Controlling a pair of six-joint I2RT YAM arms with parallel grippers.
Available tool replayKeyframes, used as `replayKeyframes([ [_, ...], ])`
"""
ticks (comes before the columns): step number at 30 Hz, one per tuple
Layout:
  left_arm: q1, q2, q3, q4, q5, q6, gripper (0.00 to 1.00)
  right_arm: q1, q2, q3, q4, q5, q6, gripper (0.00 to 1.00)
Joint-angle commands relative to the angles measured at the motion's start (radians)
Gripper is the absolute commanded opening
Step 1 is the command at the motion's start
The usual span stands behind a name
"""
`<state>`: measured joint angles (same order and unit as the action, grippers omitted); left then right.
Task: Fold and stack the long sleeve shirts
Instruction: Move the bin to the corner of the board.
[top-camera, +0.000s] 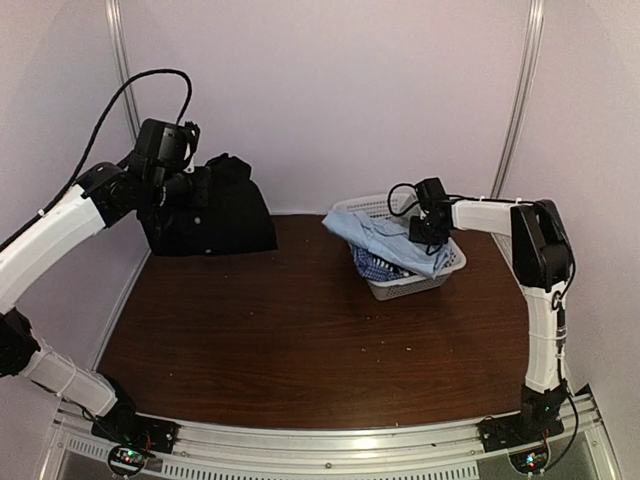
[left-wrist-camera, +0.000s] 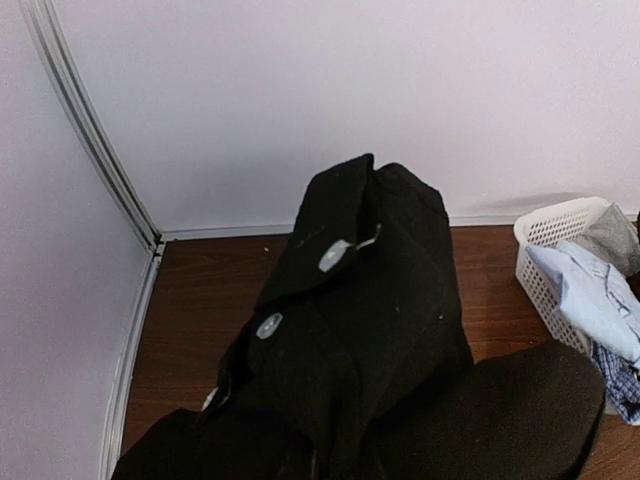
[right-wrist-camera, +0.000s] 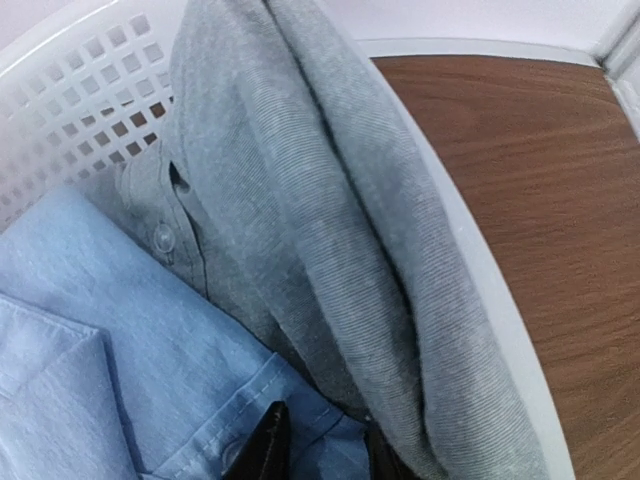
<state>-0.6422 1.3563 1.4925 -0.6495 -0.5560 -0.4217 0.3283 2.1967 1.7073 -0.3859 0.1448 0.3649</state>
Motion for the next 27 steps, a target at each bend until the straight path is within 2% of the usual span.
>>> replayKeyframes([
  [1, 0.003, 0.022, -0.006, 0.123, 0.095, -0.012, 0.0, -0.139, -0.061, -0.098, -0.069, 0.107, -0.03, 0.3],
  [8, 0.0, 0.083, 0.001, 0.16, 0.21, -0.011, 0.0, -0.255, -0.154, -0.145, -0.077, 0.126, -0.065, 0.35],
  [14, -0.018, 0.134, 0.023, 0.181, 0.275, -0.005, 0.0, -0.255, -0.22, -0.092, -0.124, 0.108, -0.085, 0.44],
  [21, -0.102, 0.209, 0.07, 0.235, 0.38, 0.016, 0.0, -0.103, -0.353, -0.109, -0.119, 0.111, -0.098, 0.63],
  [24, -0.143, 0.271, 0.121, 0.271, 0.48, 0.047, 0.0, -0.015, -0.4, -0.13, -0.099, 0.122, -0.095, 0.7],
  [27, -0.149, 0.292, 0.101, 0.356, 0.651, 0.049, 0.0, 0.083, -0.428, -0.149, -0.079, 0.115, -0.091, 0.74],
])
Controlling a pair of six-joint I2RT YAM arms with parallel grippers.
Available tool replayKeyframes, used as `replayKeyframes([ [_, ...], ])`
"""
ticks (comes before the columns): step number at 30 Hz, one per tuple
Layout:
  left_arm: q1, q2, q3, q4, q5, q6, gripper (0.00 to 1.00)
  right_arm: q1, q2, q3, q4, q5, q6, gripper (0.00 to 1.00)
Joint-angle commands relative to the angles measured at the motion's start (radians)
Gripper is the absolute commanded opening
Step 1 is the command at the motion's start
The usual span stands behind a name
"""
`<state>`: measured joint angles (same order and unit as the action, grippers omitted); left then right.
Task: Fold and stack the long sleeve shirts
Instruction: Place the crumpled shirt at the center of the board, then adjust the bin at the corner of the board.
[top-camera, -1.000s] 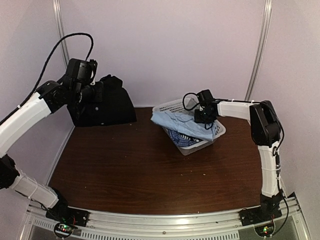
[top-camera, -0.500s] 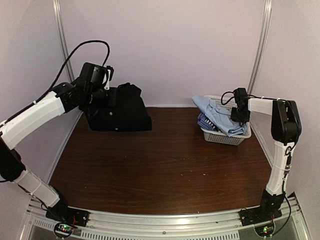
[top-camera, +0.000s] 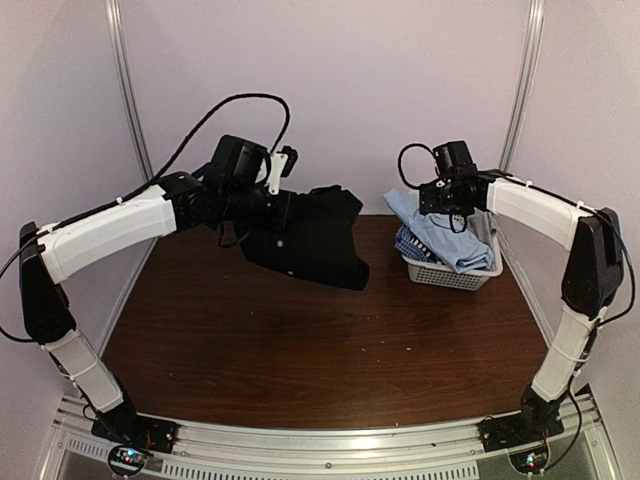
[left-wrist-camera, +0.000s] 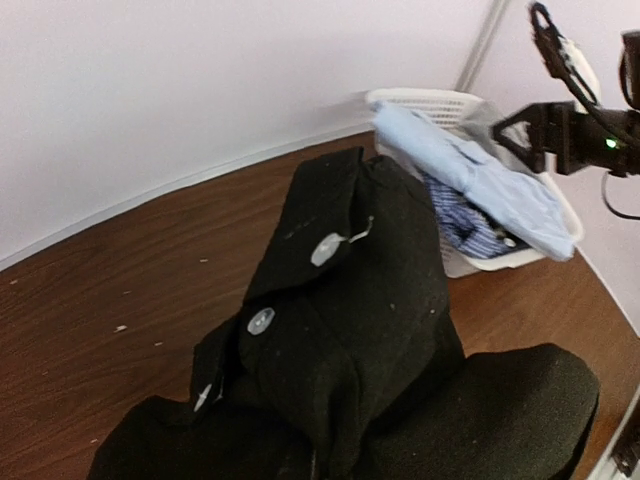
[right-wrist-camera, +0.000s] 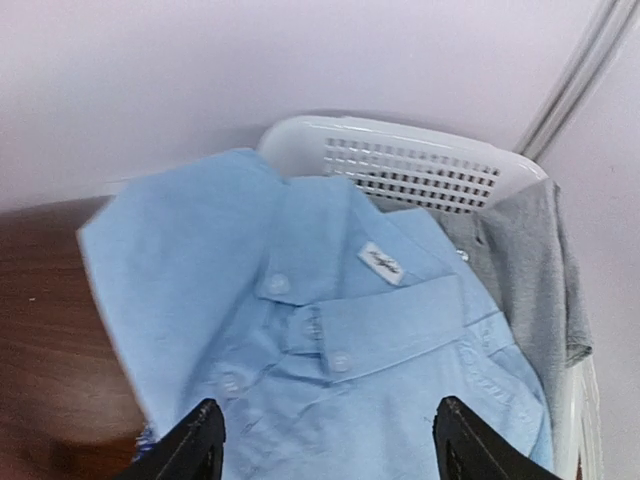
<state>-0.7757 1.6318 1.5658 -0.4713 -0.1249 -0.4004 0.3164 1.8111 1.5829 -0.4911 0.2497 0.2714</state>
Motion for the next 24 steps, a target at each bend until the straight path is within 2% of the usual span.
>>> replayKeyframes([
  [1, -0.015, 0.024, 0.019, 0.187, 0.255, 0.033, 0.0, 0.13, -0.044, -0.028, 0.028, 0.006, 0.002, 0.75],
  [3, 0.001, 0.039, -0.034, 0.21, 0.325, 0.048, 0.0, 0.2, -0.042, -0.034, 0.032, -0.007, 0.004, 0.77],
  [4, 0.02, 0.04, -0.078, 0.238, 0.377, 0.054, 0.09, 0.23, -0.037, -0.041, 0.038, -0.013, 0.002, 0.78],
  [6, 0.078, 0.037, -0.182, 0.304, 0.442, 0.044, 0.45, 0.273, -0.032, -0.06, 0.05, 0.003, 0.006, 0.8],
  [7, 0.11, 0.035, -0.22, 0.318, 0.443, 0.033, 0.59, 0.286, -0.028, -0.07, 0.057, -0.003, 0.012, 0.81],
  [8, 0.139, 0.031, -0.25, 0.321, 0.442, 0.023, 0.67, 0.296, -0.026, -0.08, 0.063, -0.021, 0.018, 0.82],
  [11, 0.182, -0.007, -0.301, 0.325, 0.414, 0.006, 0.76, 0.337, -0.022, -0.114, 0.079, -0.046, 0.019, 0.84],
  [18, 0.174, -0.056, -0.353, 0.297, 0.425, -0.031, 0.77, 0.378, 0.04, -0.162, 0.098, -0.117, 0.038, 0.86],
  [24, 0.028, -0.011, -0.322, 0.225, 0.337, -0.036, 0.78, 0.338, 0.069, -0.203, 0.082, -0.095, 0.081, 0.85],
])
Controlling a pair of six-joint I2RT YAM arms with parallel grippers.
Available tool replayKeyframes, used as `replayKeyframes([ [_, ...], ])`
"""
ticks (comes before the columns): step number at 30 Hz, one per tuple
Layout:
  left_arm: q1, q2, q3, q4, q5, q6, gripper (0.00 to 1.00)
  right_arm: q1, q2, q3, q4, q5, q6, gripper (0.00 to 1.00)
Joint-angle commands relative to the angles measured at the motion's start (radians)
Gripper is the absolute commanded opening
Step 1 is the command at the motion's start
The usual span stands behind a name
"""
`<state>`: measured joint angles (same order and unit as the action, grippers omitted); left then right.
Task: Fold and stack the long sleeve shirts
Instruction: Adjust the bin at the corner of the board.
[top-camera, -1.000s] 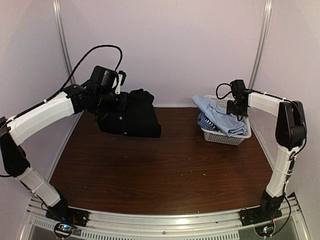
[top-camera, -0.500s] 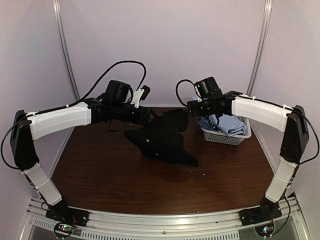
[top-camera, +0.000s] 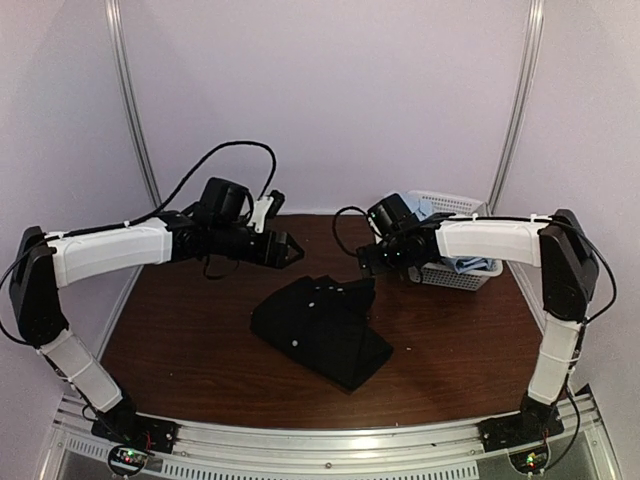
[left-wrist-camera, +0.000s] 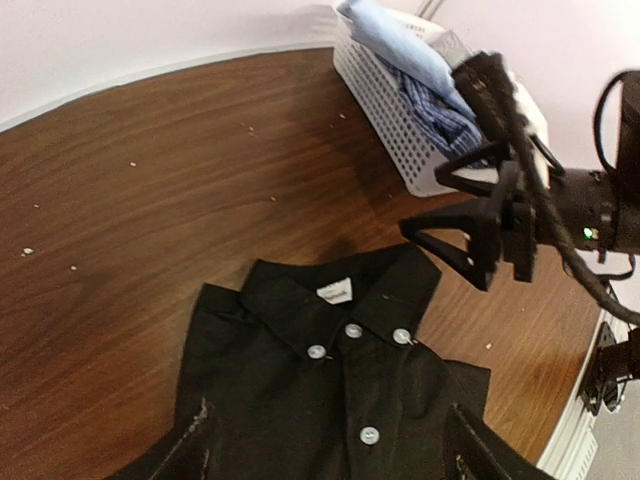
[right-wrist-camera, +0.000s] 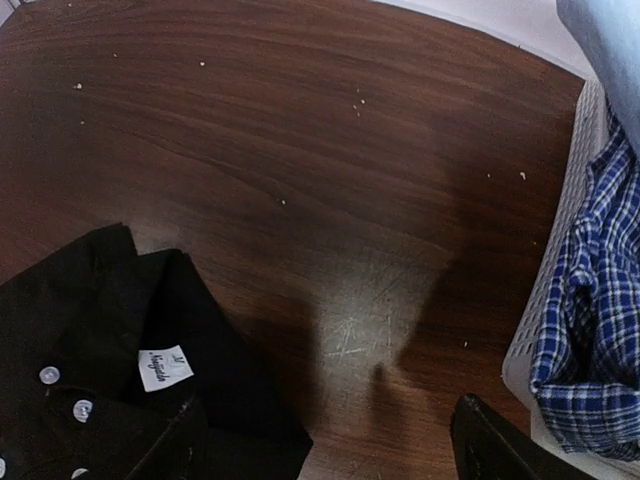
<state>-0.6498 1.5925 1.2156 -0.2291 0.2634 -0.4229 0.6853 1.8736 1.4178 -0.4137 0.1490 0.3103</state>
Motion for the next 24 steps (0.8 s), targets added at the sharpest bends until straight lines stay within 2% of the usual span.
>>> replayKeyframes([
  [1, -0.126, 0.039, 0.044, -0.035, -0.072, -0.014, 0.78, -0.044, 0.001, -0.059, 0.008, 0.007, 0.05, 0.85],
  [13, -0.383, 0.342, 0.335, -0.244, -0.36, -0.034, 0.83, -0.142, -0.179, -0.304, 0.027, 0.068, 0.139, 0.86],
  [17, -0.408, 0.465, 0.476, -0.337, -0.472, -0.053, 0.85, -0.13, -0.229, -0.333, 0.064, 0.001, 0.139, 0.87],
  [24, -0.408, 0.652, 0.669, -0.434, -0.656, -0.056, 0.88, -0.07, -0.245, -0.336, 0.108, -0.03, 0.119, 0.89],
])
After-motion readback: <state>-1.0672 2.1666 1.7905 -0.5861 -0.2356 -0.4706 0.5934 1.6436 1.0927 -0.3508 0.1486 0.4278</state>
